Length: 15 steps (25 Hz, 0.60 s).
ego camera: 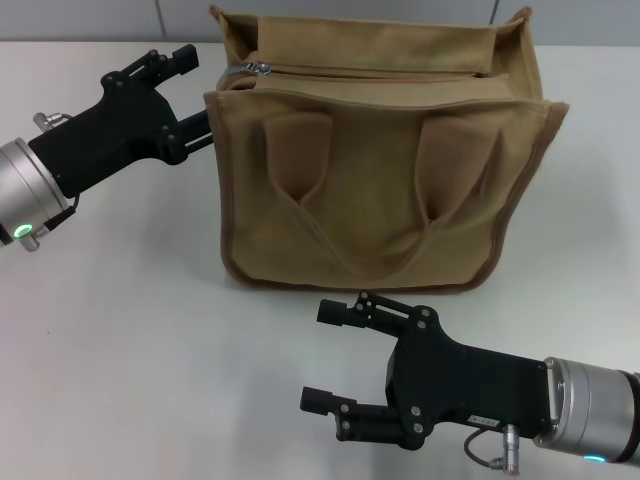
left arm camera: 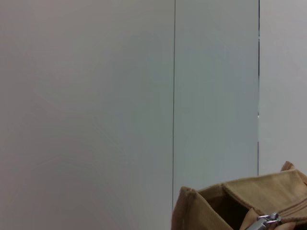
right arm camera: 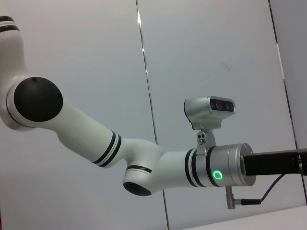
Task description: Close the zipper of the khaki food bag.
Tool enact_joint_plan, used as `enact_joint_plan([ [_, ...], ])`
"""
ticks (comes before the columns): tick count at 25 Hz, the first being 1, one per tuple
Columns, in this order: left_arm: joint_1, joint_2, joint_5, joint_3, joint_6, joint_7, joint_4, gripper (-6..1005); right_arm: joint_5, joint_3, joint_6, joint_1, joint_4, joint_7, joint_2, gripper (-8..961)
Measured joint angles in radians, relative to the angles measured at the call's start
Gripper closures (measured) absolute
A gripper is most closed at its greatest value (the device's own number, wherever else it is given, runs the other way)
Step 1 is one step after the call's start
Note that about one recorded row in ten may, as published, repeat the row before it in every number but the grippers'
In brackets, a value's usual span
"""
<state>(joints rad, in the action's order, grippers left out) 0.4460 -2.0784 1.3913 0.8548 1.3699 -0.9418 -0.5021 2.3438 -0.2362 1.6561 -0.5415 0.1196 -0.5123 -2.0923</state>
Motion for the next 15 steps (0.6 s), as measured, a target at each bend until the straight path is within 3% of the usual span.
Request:
enact_joint_plan([
  [5,0.004,0.0,0.0,0.006,0.009,-0.002,0.0,194,0.0,0.001,-0.003,0.0,0.003,0.0,0.0,163],
  [10,0.014,0.0,-0.001,0.018,0.074,0.007,0.005,409,-0.001,0.002,-0.004,0.0,0.003,0.0,0.0,163],
  [15,0.012,0.0,-0.018,0.012,0.127,0.001,0.008,556,-0.001,0.002,-0.007,0.0,0.003,0.0,0.0,163],
])
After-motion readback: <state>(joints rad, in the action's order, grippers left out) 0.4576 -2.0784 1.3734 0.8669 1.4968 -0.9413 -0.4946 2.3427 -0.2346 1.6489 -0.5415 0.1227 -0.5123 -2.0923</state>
